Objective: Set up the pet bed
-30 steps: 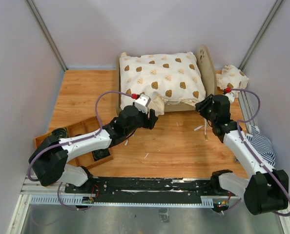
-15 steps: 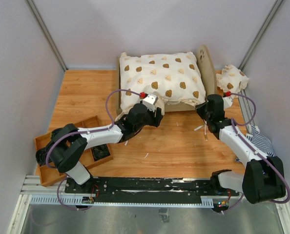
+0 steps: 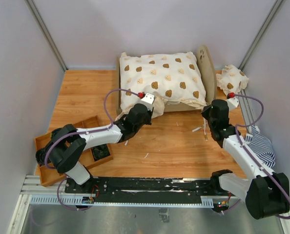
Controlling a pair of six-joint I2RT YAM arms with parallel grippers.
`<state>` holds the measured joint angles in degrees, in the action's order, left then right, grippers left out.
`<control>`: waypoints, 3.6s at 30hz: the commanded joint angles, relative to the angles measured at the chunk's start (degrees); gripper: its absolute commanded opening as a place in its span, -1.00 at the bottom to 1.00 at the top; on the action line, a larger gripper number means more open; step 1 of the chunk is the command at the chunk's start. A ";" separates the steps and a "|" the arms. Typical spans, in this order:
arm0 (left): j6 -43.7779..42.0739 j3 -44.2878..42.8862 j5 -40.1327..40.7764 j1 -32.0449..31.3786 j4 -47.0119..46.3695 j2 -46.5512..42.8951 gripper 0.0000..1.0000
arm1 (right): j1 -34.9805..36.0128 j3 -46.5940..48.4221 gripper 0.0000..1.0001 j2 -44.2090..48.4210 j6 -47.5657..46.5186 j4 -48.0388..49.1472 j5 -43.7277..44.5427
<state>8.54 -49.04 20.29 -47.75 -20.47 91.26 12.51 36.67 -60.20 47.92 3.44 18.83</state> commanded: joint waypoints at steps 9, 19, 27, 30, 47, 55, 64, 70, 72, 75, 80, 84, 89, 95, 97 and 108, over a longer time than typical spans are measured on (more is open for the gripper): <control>-0.01 1.20 2.31 0.46 1.64 -5.72 -0.99 | -1.24 -1.12 -0.99 3.57 -12.58 -2.70 7.84; 1.67 0.96 0.38 0.51 1.96 -6.71 -0.98 | -2.25 2.21 -0.89 3.40 -21.42 -8.05 10.96; 6.55 0.23 -5.77 0.14 1.52 -9.39 -0.07 | -1.37 10.72 -0.22 3.10 -28.39 -18.94 -1.68; 7.80 -0.38 -6.26 -0.67 0.90 -9.06 0.04 | 1.45 11.41 -0.21 3.16 -30.02 -16.69 -3.97; 12.25 -7.28 -0.07 -2.09 -3.35 5.46 0.27 | 11.70 17.84 -0.08 -14.16 -46.65 -5.02 -2.35; 12.33 -7.83 4.42 -2.09 -4.49 9.30 0.17 | 11.66 18.18 -0.11 -19.78 -52.27 -3.79 0.02; 11.19 -7.09 6.50 -2.09 -4.41 8.71 -0.46 | 11.69 17.11 -0.60 -20.85 -55.13 -4.79 2.53; 10.13 -5.05 6.95 -2.09 -4.40 6.66 -0.99 | 11.53 14.90 -0.99 -14.77 -59.26 -6.24 5.51; 9.79 -4.28 7.13 -2.05 -4.43 5.87 -1.00 | 11.15 13.54 -0.99 -12.34 -60.68 -5.29 4.43; 9.09 -3.08 7.54 -2.00 -4.28 4.51 -0.99 | 9.25 12.51 -0.99 -9.26 -61.38 -4.96 0.07; 8.78 -0.73 8.85 -0.87 -3.25 1.06 -0.99 | 6.47 13.53 -0.99 -7.53 -60.23 -7.57 -4.55; 8.46 0.60 9.10 0.14 -3.13 -1.12 -0.99 | 4.65 15.53 -0.99 -8.35 -58.33 -11.25 -8.38; 8.26 0.52 9.40 0.27 -2.36 -1.84 -0.99 | 4.45 18.72 -0.73 -11.41 -52.58 -19.07 -5.20; 8.08 1.09 9.46 0.29 -1.94 -2.53 -1.00 | 5.44 20.99 -0.25 -9.00 -52.37 -24.22 -13.75; 8.12 1.21 9.34 0.29 -1.99 -2.75 -0.99 | 7.15 19.92 -0.22 -8.18 -54.28 -21.63 -15.09; 9.01 0.64 7.60 0.45 -2.11 -2.15 -0.99 | 11.29 15.78 -0.19 -9.63 -76.99 -12.18 -12.04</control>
<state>17.19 -48.31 27.79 -47.70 -22.09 90.24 21.87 54.78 -69.80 -15.38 -12.64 6.39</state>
